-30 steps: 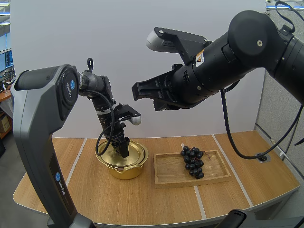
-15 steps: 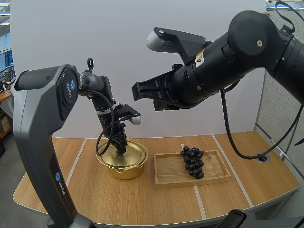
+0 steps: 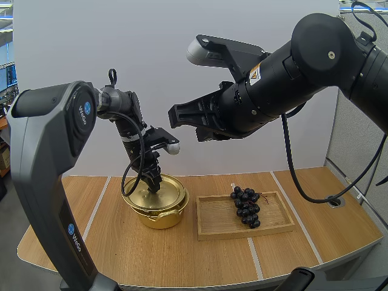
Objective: Open the pot, put the pineapple inside, and close it
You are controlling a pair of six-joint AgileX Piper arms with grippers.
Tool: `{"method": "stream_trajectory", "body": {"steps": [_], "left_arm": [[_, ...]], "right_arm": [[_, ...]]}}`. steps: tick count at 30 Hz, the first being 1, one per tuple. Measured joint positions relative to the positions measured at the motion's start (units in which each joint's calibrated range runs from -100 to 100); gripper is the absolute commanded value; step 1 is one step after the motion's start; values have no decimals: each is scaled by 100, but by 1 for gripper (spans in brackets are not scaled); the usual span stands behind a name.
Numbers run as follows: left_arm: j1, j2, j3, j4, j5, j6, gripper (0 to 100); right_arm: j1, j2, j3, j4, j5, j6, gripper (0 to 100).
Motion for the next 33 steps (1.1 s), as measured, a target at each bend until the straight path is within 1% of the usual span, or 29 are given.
{"method": "stream_trajectory", "body": {"steps": [6, 8, 14, 19, 33], "left_arm": [[0, -30, 0, -37, 0, 0, 0], [0, -30, 0, -222, 0, 25, 0], [0, -3, 0, -406, 0, 109, 0], [0, 248, 0, -406, -28, 128, 0], [0, 274, 0, -368, -28, 128, 0]], "right_arm": [[0, 0, 0, 0, 0, 0, 0], [0, 0, 0, 0, 0, 0, 0], [0, 0, 0, 0, 0, 0, 0], [0, 0, 0, 9, 0, 0, 0], [0, 0, 0, 9, 0, 0, 0]]}}
